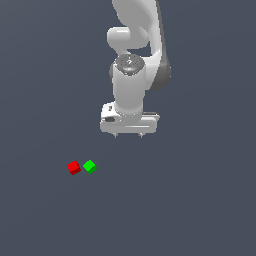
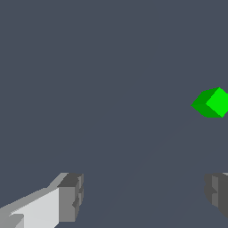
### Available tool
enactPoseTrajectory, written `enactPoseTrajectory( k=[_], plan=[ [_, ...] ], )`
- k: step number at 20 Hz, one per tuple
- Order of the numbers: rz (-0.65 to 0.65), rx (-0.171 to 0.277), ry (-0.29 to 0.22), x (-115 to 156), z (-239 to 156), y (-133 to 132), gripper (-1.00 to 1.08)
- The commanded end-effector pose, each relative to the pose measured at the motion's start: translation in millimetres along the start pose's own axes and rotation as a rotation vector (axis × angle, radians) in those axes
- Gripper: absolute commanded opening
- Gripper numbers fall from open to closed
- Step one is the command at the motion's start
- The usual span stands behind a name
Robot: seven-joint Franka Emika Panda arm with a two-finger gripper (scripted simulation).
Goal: Stack the red cube on top of the green cube.
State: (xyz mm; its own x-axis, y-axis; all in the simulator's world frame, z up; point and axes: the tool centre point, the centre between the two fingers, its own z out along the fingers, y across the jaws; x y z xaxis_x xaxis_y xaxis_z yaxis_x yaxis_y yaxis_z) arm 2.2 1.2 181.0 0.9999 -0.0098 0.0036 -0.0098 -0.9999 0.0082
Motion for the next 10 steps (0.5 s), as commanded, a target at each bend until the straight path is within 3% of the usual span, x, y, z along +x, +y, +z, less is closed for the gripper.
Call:
enactPoseTrajectory(
  k=[1,10],
  plan=[
    [0.0,0.0,0.0,0.0,0.0,0.0,1.0],
    [-0.03,0.0,0.0,-0.5,5.9,13.9,1.0]
  ],
)
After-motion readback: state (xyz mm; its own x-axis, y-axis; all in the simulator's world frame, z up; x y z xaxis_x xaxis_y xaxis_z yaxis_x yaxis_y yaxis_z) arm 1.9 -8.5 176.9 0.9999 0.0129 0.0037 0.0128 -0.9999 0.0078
